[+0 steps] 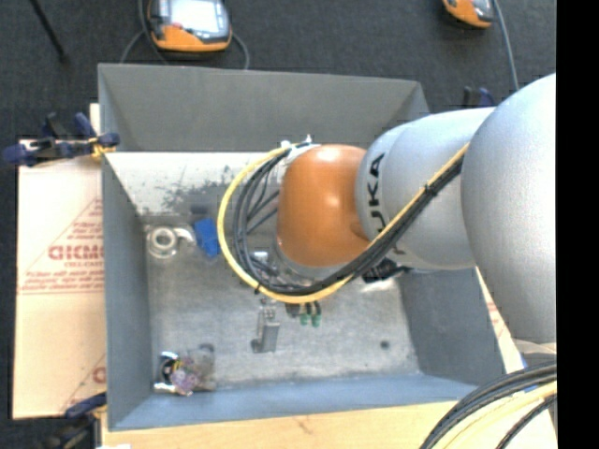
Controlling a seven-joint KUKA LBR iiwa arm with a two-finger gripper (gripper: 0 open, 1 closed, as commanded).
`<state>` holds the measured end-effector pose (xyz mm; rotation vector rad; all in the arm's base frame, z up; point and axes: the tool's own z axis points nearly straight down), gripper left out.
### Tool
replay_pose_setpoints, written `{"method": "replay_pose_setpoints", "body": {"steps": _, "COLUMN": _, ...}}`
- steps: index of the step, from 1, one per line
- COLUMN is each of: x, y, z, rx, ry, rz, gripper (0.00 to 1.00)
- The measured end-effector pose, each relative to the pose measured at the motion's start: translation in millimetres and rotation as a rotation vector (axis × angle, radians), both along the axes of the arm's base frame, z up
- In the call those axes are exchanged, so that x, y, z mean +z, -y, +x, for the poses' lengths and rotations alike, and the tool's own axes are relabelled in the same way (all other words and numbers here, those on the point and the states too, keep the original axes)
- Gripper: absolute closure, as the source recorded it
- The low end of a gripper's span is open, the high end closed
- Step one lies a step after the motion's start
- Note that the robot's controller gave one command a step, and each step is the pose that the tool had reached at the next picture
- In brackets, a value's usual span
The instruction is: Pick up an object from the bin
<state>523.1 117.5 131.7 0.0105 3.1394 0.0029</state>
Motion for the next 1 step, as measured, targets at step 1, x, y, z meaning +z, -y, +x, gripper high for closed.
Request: {"method": "replay_pose_setpoints", "body": {"steps": 1, "x": -2.1, "y": -64.7, "z": -35.3, "rx": 0.046, "ry": -0.003, "rz": 0.002, "gripper": 0.0}}
